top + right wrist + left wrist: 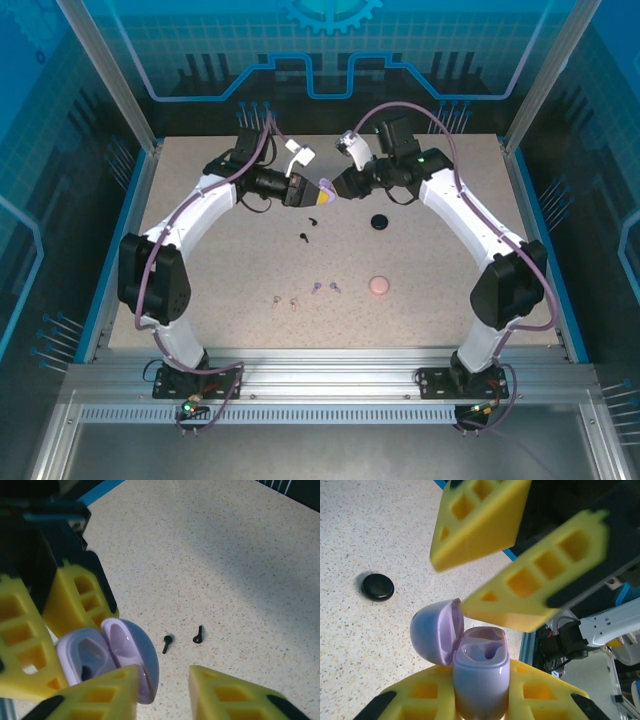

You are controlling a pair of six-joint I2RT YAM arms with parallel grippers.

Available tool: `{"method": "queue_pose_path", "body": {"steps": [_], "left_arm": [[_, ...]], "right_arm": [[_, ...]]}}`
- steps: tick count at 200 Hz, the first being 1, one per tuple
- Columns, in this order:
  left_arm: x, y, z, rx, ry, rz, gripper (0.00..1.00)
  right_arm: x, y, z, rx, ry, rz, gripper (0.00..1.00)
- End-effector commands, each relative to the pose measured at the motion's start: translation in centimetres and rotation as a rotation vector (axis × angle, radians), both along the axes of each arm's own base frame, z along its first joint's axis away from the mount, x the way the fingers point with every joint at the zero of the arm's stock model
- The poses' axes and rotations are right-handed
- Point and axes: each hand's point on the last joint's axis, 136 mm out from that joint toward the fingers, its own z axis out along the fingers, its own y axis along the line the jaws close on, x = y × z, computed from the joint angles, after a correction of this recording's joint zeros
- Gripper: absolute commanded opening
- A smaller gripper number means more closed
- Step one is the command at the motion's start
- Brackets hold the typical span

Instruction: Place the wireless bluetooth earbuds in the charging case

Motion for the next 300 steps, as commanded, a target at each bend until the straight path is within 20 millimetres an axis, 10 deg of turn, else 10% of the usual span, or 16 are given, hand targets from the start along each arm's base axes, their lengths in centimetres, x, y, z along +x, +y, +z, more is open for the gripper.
{"method": "queue_pose_path", "body": {"steps": [1, 73, 168, 300], "left_arm": [[-0.2, 0.8, 1.0, -0.04, -0.035, 0.055, 0.0], [-1.7, 5.2, 2.3, -0.051, -0.148, 0.327, 0.0], [-4.6, 11.3, 7.1, -0.174, -0.388, 0.746, 0.0], [-5.5, 14.7, 8.6, -0.228, -0.525, 0.938, 0.0]], "right_arm": [[-1.6, -0.9, 4.0, 0.095, -0.033, -0.041, 0.41], [-7.2, -3.6, 0.3, 0.104, 0.143, -0.309, 0.55], [-14.3, 0.6, -11.2, 0.009, 0.412, -0.828, 0.55], [-15.5, 5.5, -19.9, -0.199, 0.489, -1.127, 0.46]]}}
